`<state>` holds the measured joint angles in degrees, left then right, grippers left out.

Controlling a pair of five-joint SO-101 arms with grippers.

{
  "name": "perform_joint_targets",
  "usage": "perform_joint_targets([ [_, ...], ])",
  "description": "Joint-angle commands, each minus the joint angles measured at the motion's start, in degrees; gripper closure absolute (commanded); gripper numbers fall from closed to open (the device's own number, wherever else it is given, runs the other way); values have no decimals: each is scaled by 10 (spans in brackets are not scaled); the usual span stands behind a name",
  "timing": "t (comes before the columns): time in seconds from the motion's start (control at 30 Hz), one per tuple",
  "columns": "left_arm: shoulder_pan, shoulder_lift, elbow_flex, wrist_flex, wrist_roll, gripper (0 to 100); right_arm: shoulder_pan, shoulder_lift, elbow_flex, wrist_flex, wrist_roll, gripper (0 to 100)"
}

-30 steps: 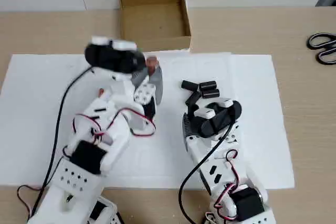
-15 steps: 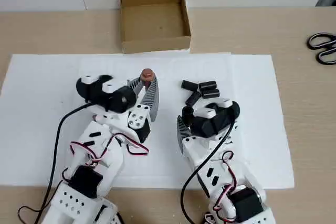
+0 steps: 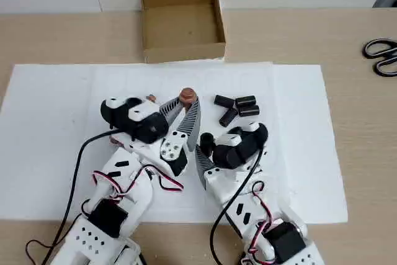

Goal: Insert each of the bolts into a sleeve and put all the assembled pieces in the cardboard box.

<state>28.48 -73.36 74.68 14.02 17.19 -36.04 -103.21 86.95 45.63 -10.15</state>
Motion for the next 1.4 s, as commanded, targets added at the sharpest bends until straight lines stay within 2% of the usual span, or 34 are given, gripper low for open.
perform_joint_targets([
  [0.0,4,-11,-5,-18,29,994,-17,-4,10,-29,-3,995],
  [0.8,17,-11,29,-18,33,994,-33,-7,10,-32,-3,995],
  [1.37,15,-12,-6,-16,33,994,-30,-7,11,-32,-2,995],
])
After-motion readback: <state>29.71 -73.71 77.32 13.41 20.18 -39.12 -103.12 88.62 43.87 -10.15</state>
